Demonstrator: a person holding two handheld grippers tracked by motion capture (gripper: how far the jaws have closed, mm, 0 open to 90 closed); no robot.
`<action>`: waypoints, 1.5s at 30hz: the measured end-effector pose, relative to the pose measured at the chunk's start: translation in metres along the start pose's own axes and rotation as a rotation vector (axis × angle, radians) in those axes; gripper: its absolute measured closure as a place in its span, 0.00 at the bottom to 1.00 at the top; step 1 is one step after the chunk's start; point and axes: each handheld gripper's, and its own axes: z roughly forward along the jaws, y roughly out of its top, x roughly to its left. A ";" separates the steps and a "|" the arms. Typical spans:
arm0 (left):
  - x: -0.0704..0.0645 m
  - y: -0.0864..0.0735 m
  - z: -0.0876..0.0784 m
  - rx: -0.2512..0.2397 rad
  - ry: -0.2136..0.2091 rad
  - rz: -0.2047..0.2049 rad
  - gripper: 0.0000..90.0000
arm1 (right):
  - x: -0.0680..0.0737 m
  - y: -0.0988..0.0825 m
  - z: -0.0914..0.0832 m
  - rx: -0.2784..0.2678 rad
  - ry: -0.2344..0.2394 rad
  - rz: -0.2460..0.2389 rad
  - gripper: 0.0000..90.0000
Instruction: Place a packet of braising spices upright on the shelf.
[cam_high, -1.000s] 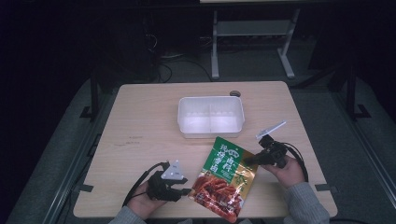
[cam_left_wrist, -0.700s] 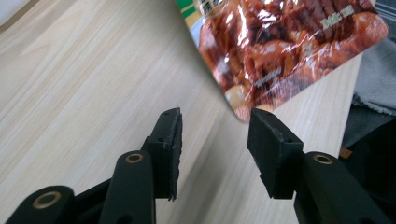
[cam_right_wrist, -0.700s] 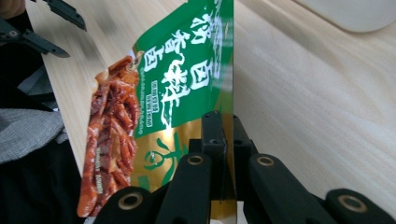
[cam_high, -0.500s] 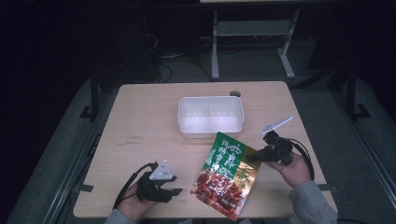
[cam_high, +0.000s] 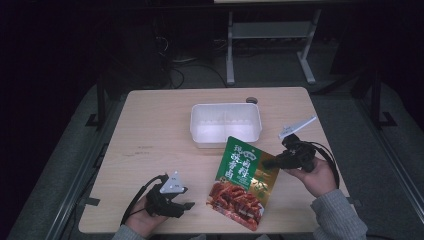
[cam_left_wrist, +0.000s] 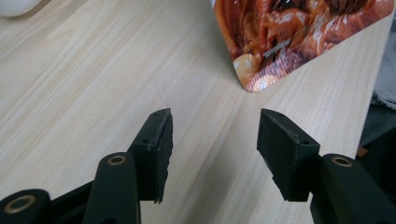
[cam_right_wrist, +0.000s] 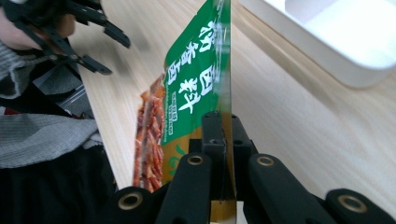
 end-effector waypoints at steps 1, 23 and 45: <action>0.001 0.000 -0.001 -0.001 0.002 -0.002 0.49 | 0.003 0.002 -0.002 -0.001 0.000 -0.005 1.00; 0.008 -0.005 -0.001 -0.011 0.021 -0.019 0.45 | 0.046 0.039 -0.029 -0.017 0.033 -0.150 1.00; 0.006 -0.004 -0.001 -0.028 0.022 -0.014 0.41 | 0.049 0.060 -0.052 -0.046 0.002 -0.162 1.00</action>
